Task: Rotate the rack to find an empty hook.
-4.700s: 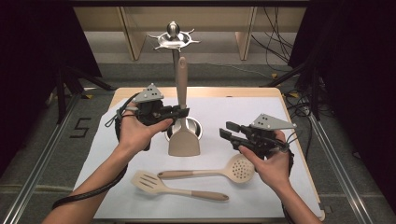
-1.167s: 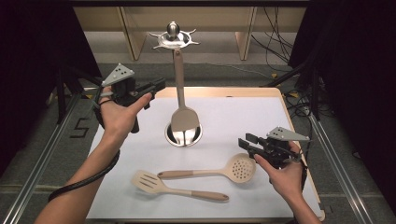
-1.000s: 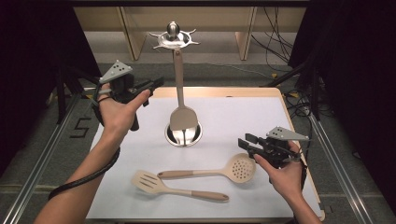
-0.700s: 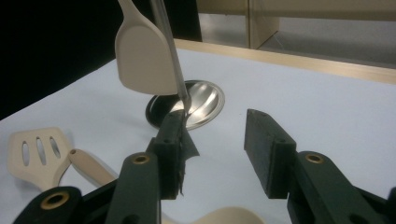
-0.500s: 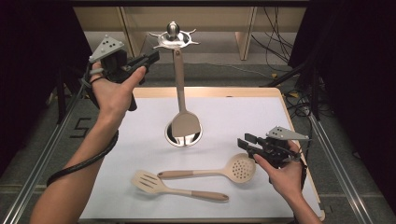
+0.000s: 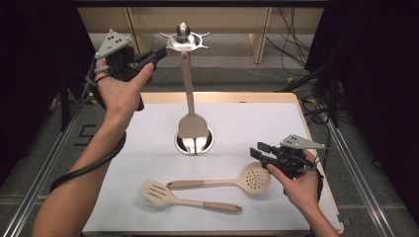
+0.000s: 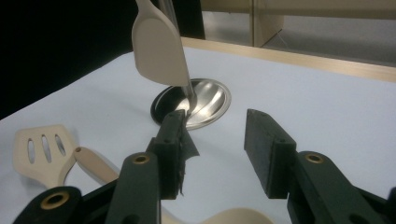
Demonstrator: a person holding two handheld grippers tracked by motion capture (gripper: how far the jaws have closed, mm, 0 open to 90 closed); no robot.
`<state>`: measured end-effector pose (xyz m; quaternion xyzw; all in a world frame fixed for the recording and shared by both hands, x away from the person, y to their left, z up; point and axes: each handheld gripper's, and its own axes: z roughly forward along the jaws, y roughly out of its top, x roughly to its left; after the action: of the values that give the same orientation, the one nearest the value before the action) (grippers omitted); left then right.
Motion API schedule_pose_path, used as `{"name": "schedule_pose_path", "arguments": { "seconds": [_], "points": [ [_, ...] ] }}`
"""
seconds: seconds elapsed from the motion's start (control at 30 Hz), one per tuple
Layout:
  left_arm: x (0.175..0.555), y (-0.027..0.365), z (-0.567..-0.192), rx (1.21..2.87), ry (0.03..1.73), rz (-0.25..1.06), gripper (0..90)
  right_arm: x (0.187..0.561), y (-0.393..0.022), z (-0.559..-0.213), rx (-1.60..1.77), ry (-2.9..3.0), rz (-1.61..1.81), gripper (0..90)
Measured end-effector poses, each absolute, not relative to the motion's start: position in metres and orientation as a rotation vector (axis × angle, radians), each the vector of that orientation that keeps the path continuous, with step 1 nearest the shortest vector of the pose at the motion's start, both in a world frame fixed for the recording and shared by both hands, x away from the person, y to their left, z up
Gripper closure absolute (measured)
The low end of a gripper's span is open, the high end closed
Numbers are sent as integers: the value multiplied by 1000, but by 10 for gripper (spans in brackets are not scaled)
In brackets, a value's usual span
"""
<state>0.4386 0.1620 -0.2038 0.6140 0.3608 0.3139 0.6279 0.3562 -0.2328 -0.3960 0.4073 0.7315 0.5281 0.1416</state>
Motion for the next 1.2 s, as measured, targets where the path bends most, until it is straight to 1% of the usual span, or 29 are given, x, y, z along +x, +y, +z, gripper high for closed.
{"name": "schedule_pose_path", "arguments": {
  "seconds": [0.1,0.2,0.33,0.6,0.73,0.97,1.07,1.1,1.13,1.2],
  "points": [
    [442,163,-204,1400,844,706,892,357,-233,-397,1167,2106,1521,595],
    [449,164,-203,1411,840,746,892,357,-233,-397,1159,2104,1521,595],
    [459,165,-204,1411,836,759,893,359,-234,-397,1131,2108,1518,594],
    [473,167,-202,1434,834,758,892,360,-234,-397,1133,2105,1507,594],
    [480,170,-202,1447,862,764,892,360,-233,-397,1136,2102,1520,595],
    [481,173,-206,1456,861,760,890,358,-232,-397,1159,2106,1524,594],
    [476,179,-213,1451,870,749,858,359,-235,-395,1131,2100,1499,594],
    [474,182,-216,1452,871,742,825,360,-237,-395,1113,2097,1508,594],
    [470,184,-219,1454,873,732,825,360,-237,-395,1113,2097,1508,594],
    [461,190,-228,1488,856,722,761,357,-238,-393,1175,2094,1504,594]
  ]
}}
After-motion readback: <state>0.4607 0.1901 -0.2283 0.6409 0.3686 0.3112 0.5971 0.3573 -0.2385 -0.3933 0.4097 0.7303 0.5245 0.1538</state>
